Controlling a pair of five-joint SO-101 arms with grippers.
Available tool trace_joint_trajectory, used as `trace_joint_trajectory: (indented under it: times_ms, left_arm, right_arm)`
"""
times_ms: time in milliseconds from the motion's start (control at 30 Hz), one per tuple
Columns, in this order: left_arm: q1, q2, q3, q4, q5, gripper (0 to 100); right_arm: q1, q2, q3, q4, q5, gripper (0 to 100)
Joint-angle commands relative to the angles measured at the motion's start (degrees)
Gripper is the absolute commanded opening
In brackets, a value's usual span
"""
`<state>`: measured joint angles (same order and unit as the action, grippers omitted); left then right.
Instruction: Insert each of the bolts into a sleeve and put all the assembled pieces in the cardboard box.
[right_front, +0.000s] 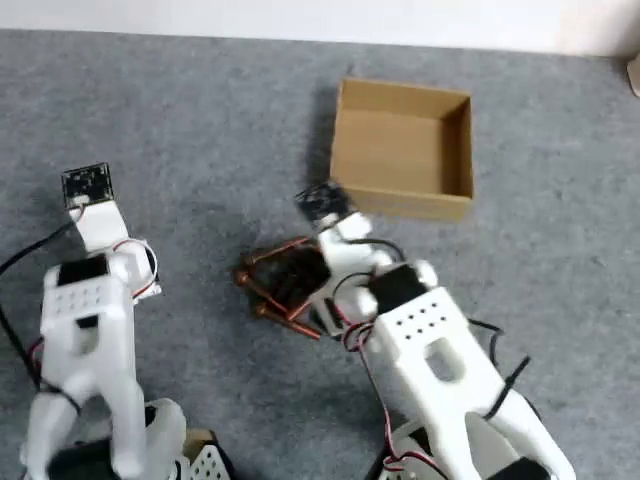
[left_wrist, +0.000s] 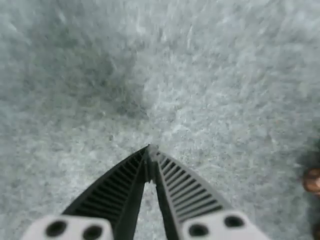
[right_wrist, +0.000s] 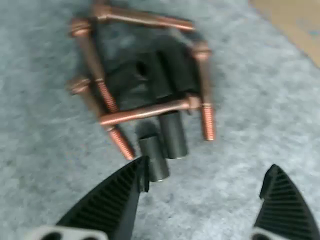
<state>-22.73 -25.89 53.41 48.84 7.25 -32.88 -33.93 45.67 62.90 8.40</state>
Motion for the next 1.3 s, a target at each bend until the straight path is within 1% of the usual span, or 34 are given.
trace_joint_trajectory:
  times_ms: [0, 133, 400, 567, 700, 767, 1000, 1267]
  left_arm:
    - [-1.01, 3.82, -4.97, -0.97, 0.44, 2]
    - [-1.01, 4.35, -5.14, -0.79, 0.44, 2]
    - [-1.10, 4.35, -5.05, -0.88, 0.44, 2]
    - [-1.10, 4.62, -4.97, -0.97, 0.44, 2]
    - [-1.27, 4.62, -4.97, -0.97, 0.35, 2]
    - [-1.71, 4.62, -4.97, -0.97, 0.35, 2]
    - [-1.71, 4.70, -4.97, -0.97, 0.35, 2]
    - [-1.71, 4.70, -4.97, -0.97, 0.35, 2]
  right_arm:
    - [-1.54, 0.13, -2.68, 0.57, 0.88, 33.8]
    - [-2.86, 0.31, -1.98, 0.57, 0.97, 33.8]
    - [-6.99, 0.31, 4.97, 0.31, 0.88, 33.8]
    - [-7.16, 0.40, 5.93, 0.57, 0.88, 33.8]
    - [-7.60, 0.40, 10.24, -0.22, 0.88, 33.8]
    - [-8.40, 0.40, 12.18, -1.89, 0.88, 33.8]
    - [-9.27, 0.40, 19.38, -12.79, 0.88, 33.8]
    - [-14.99, 0.40, 19.38, -13.49, 1.32, 33.8]
